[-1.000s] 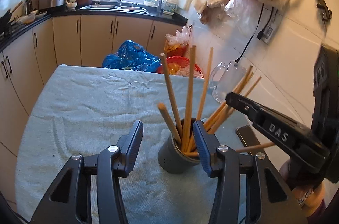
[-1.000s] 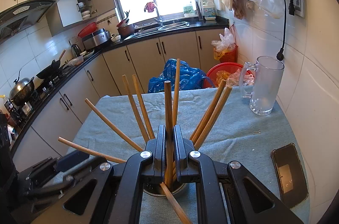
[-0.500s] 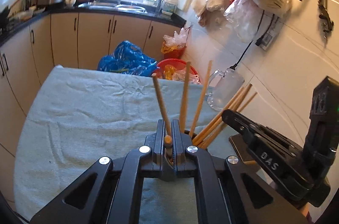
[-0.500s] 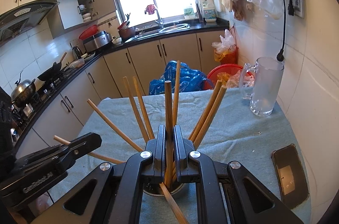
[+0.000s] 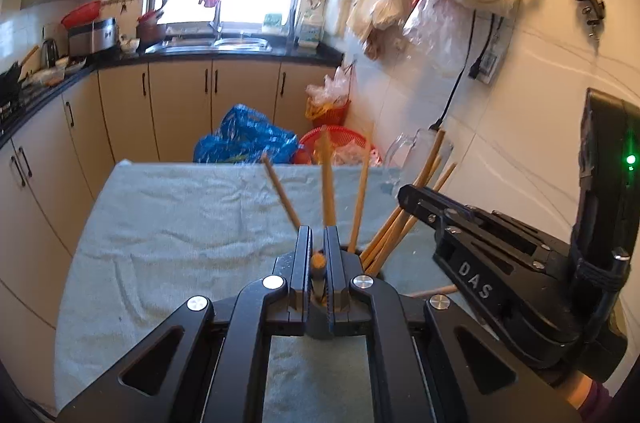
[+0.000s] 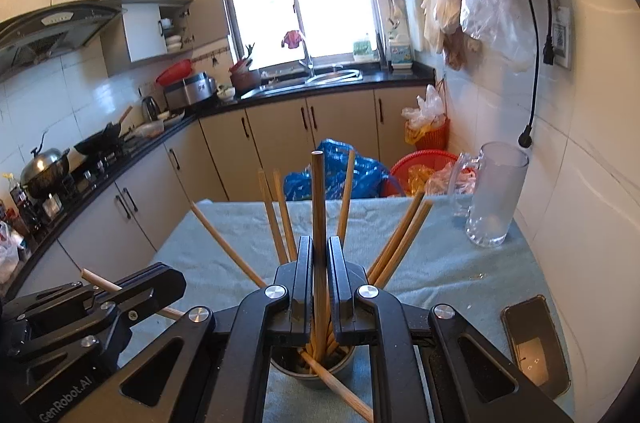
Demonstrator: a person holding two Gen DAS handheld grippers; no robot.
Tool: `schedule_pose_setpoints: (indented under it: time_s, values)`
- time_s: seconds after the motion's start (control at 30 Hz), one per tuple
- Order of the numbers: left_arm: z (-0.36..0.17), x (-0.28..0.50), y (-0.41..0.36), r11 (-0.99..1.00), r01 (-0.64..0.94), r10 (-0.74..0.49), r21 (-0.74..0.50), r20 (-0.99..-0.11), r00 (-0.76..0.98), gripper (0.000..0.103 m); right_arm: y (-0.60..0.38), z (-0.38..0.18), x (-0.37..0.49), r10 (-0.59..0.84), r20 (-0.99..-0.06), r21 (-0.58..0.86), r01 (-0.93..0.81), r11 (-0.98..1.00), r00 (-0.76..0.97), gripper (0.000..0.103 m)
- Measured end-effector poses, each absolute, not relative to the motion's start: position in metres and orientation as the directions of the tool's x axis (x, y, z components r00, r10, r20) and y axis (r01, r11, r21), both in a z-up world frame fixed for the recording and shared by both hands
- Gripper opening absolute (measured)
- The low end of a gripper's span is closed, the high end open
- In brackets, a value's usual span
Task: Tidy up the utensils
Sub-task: 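Open the left tool to release its chopstick into the cup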
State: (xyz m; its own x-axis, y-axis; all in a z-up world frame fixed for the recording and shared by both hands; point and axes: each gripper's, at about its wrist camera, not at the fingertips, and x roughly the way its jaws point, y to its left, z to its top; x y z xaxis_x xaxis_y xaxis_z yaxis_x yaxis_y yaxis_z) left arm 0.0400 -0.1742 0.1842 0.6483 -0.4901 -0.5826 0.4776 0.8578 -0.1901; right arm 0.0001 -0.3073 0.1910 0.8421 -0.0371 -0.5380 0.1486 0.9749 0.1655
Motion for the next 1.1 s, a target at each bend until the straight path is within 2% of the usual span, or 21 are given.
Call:
schedule_pose_setpoints:
  time_s: [0.2, 1.1]
  values:
    - [0.159, 0.048, -0.172, 0.859, 0.465, -0.486, -0.216, -0.633, 0.603, 0.006, -0.317, 0.174, 0.009, -0.021, -0.585, 0.186, 0.159, 0.970, 0.811, 0.008]
    - [0.157, 0.043, -0.174, 0.858, 0.473, -0.480, -0.198, -0.636, 0.605, 0.006, -0.313, 0.173, 0.012, -0.010, -0.595, 0.186, 0.150, 0.971, 0.804, 0.008]
